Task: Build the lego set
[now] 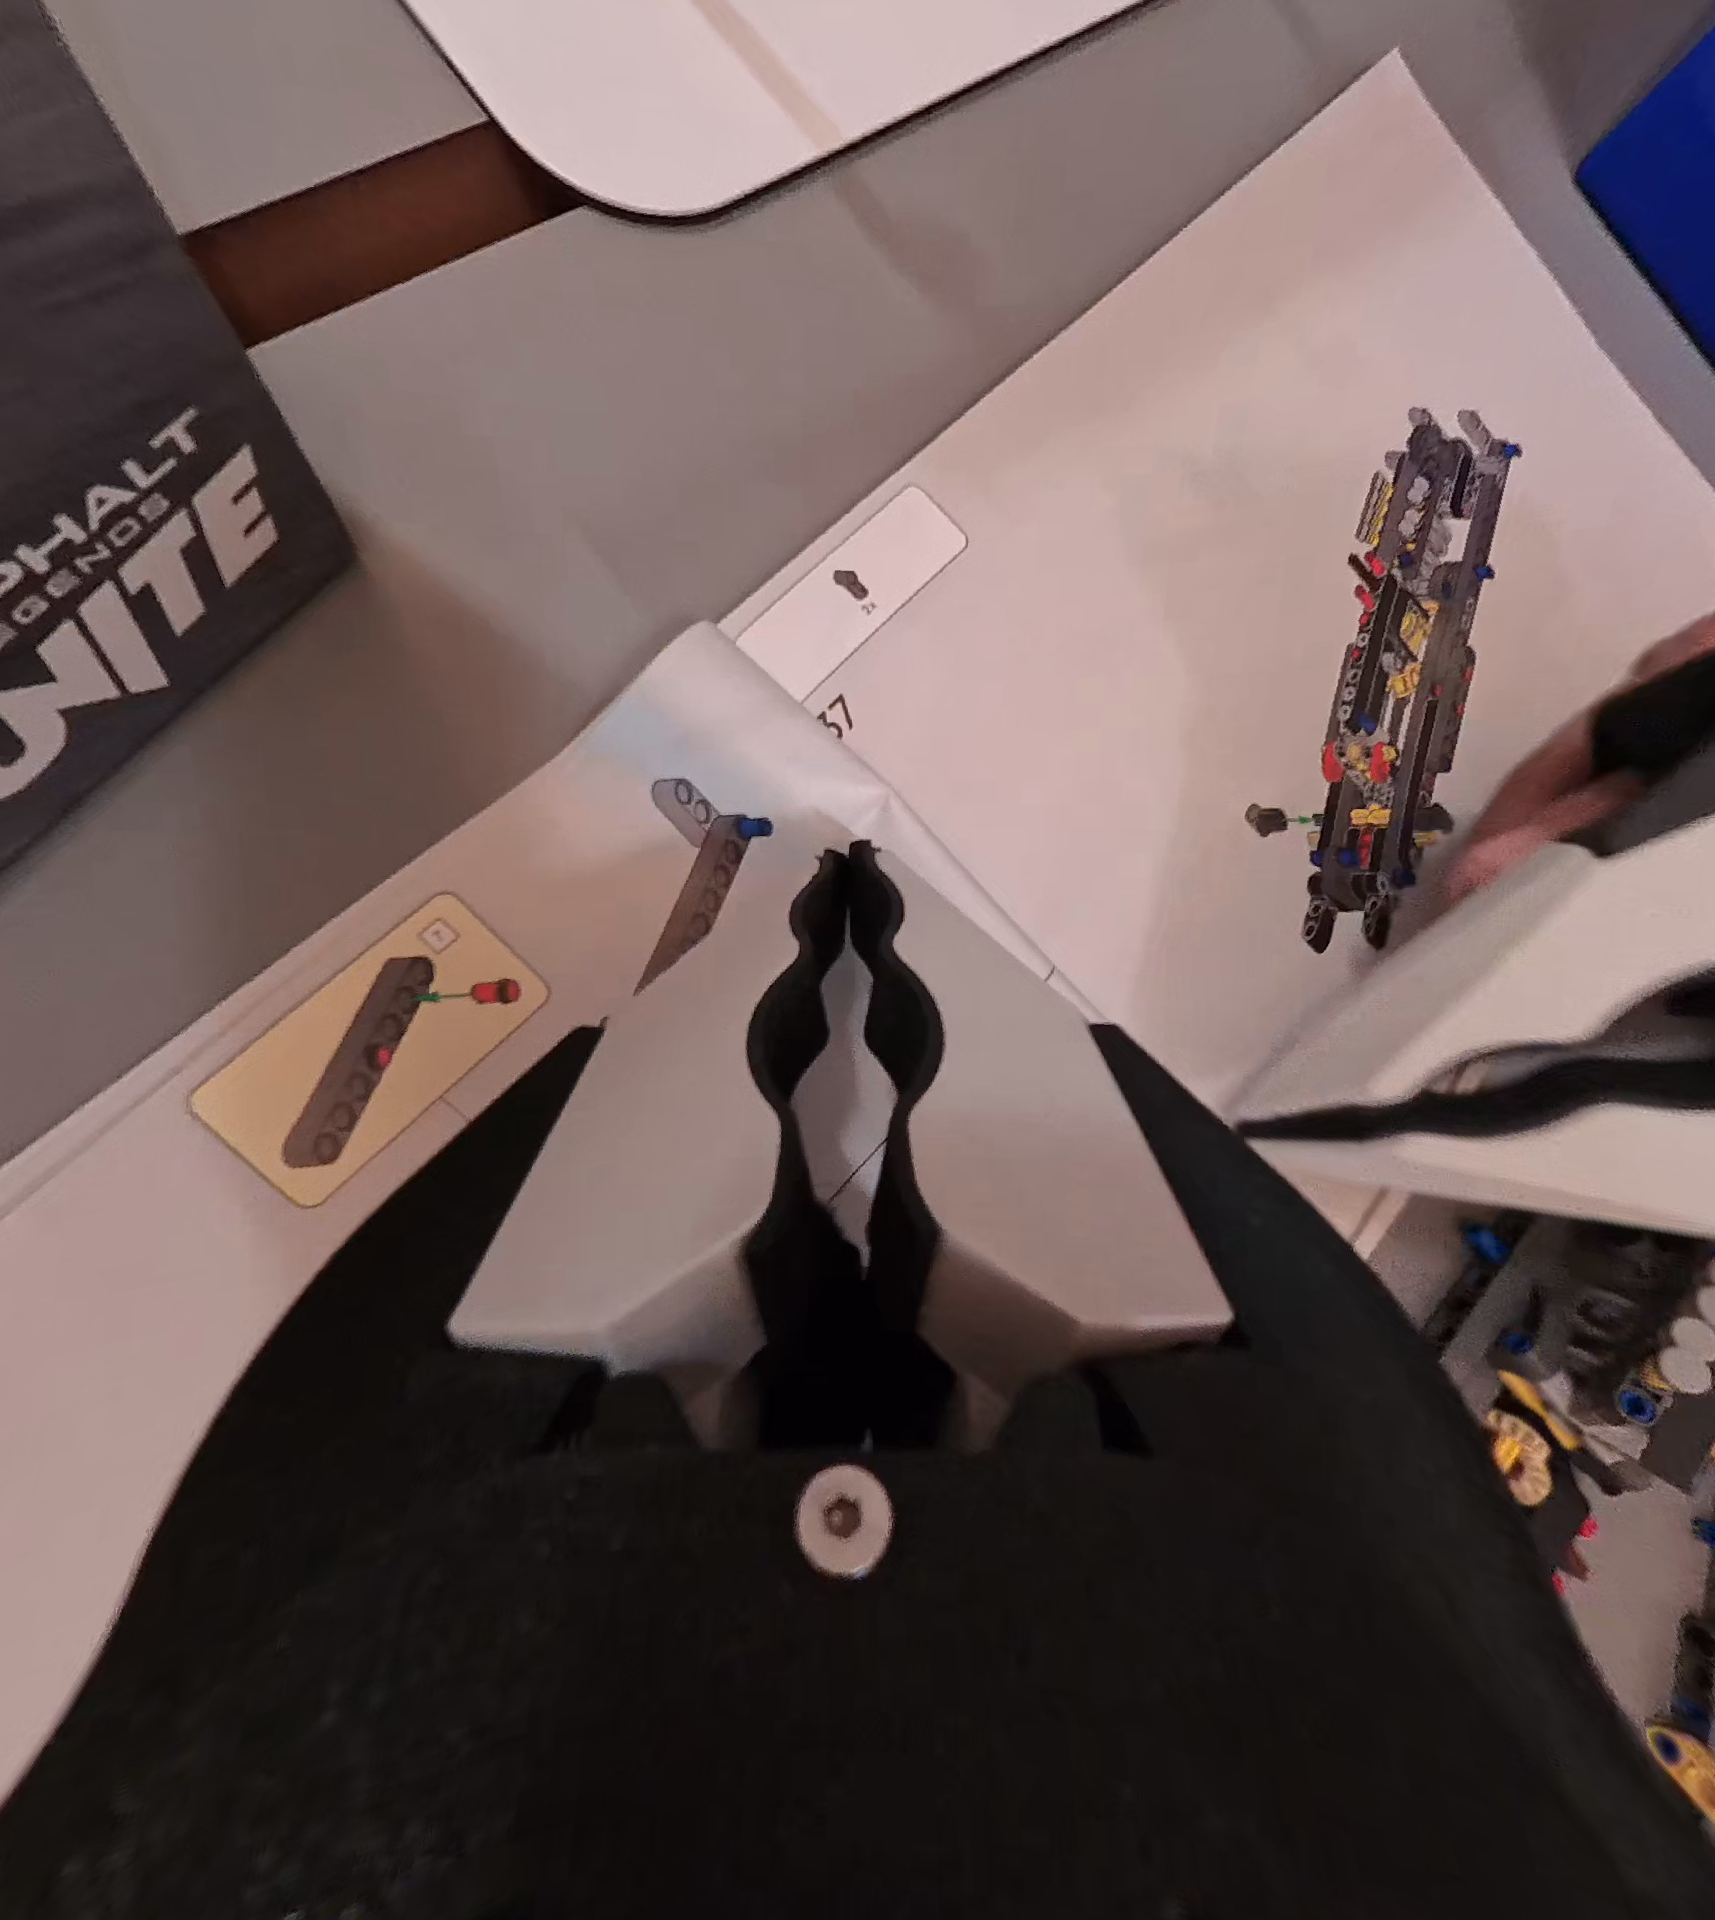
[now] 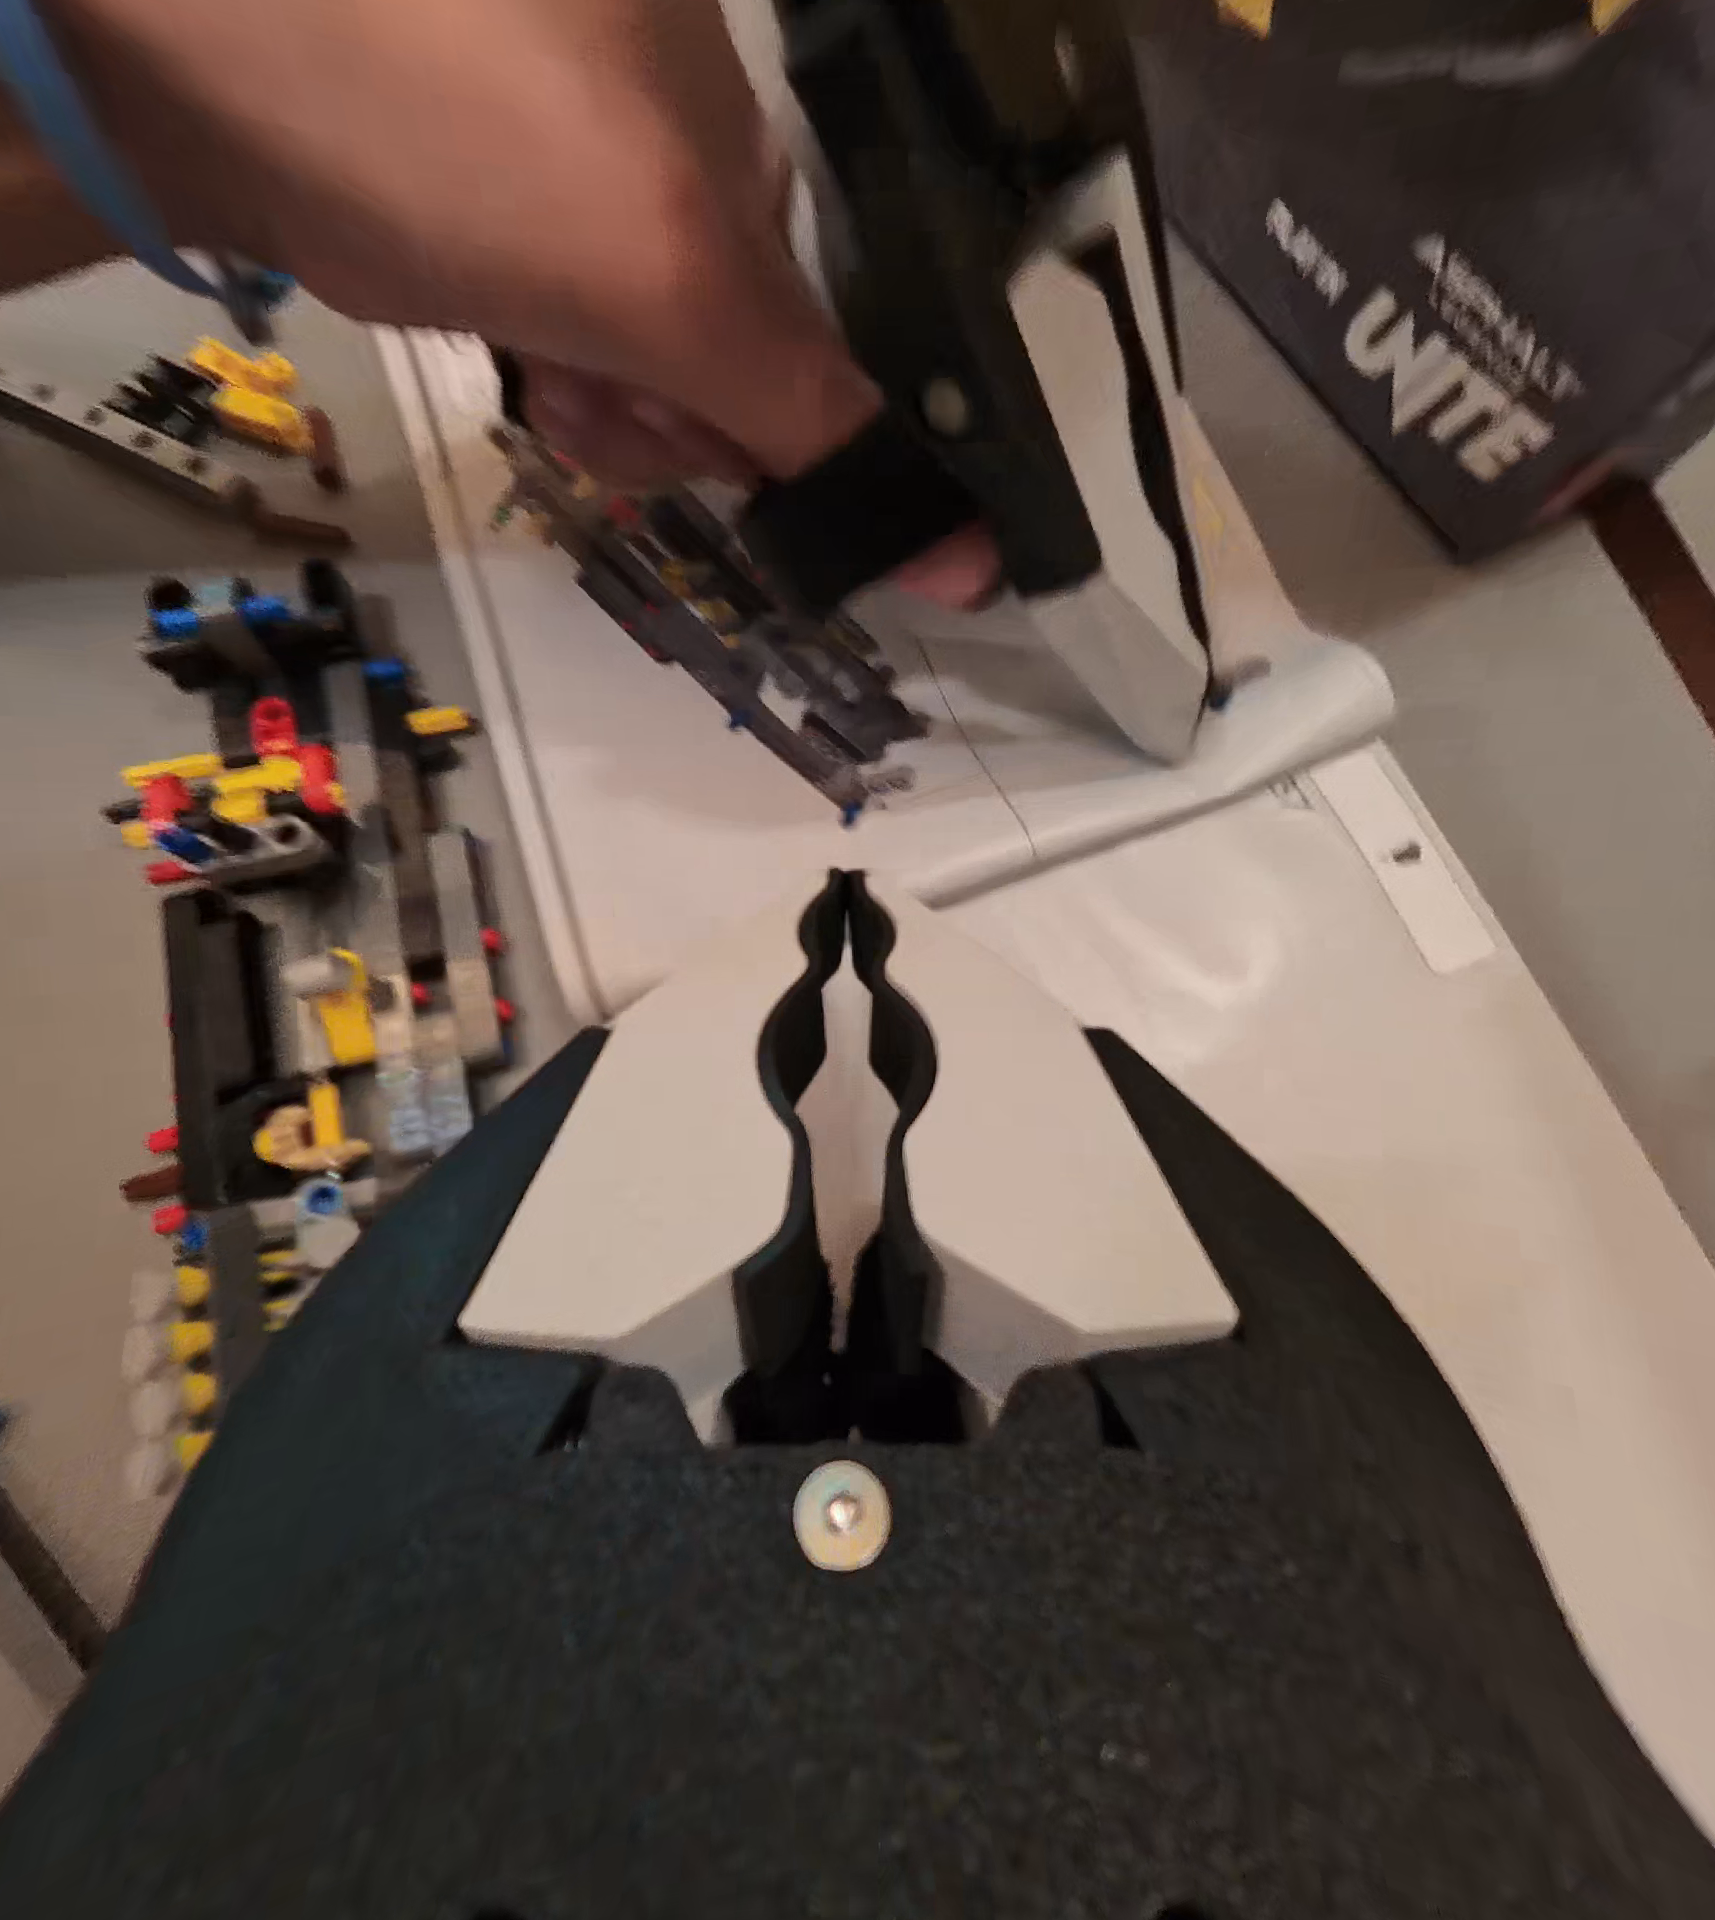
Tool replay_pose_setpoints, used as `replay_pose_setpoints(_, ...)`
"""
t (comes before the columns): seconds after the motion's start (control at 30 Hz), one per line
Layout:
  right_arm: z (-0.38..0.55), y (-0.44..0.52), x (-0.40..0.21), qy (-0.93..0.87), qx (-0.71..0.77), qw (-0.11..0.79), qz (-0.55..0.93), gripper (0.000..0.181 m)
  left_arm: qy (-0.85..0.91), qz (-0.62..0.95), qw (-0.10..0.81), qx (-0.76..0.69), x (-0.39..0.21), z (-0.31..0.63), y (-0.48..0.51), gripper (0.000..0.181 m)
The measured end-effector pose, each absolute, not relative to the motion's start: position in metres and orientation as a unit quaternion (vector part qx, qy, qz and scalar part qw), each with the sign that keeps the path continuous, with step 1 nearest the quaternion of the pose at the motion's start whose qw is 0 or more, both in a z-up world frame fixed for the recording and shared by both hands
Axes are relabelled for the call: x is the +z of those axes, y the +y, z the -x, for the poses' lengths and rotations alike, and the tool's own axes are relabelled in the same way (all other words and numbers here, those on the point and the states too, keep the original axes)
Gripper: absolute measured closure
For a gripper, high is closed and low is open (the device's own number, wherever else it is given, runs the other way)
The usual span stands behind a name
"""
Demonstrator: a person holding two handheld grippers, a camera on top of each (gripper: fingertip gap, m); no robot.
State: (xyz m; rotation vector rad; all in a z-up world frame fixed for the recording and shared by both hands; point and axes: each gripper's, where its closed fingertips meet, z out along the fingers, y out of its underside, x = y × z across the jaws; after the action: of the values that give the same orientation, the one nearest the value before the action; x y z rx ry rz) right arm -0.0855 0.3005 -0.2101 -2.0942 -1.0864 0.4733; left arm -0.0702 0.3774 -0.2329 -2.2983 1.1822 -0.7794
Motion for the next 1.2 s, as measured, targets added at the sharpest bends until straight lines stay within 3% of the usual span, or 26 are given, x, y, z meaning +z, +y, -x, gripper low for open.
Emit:
replay_pose_setpoints(0.3, 0.094, 0.293, -0.209, -0.449, 0.17, 0.38, 0.791, 0.181, 0.404, 0.833, 0.24, -0.291, -0.215, 0.062, 0.387, 0.178)
replay_pose_setpoints(0.43, 0.095, 0.285, -0.226, -0.478, 0.15, 0.337, 0.797, 0.181, 0.412, 0.838, 0.24, -0.267, -0.222, 0.058, 0.394, 0.181)
replay_pose_setpoints(0.8, 0.093, 0.285, -0.229, -0.46, 0.144, 0.341, 0.807, 0.181, 0.446, 0.828, 0.244, -0.237, -0.228, 0.062, 0.393, 0.181)
replay_pose_setpoints(0.87, 0.094, 0.284, -0.221, -0.454, 0.13, 0.34, 0.813, 0.181, 0.425, 0.83, 0.252, -0.259, -0.21, 0.079, 0.386, 0.177)
replay_pose_setpoints(0.97, 0.098, 0.283, -0.185, -0.397, 0.113, 0.421, 0.808, 0.181, 0.34, 0.83, 0.326, -0.298, -0.165, 0.151, 0.387, 0.166)
replay_pose_setpoints(1.1, 0.087, 0.276, -0.159, -0.245, 0.111, 0.487, 0.831, 0.174, 0.289, 0.84, 0.383, -0.253, -0.171, 0.267, 0.395, 0.156)
replay_pose_setpoints(1.2, 0.085, 0.27, -0.158, -0.161, 0.139, 0.505, 0.837, 0.169, 0.251, 0.842, 0.407, -0.25, -0.175, 0.305, 0.405, 0.155)
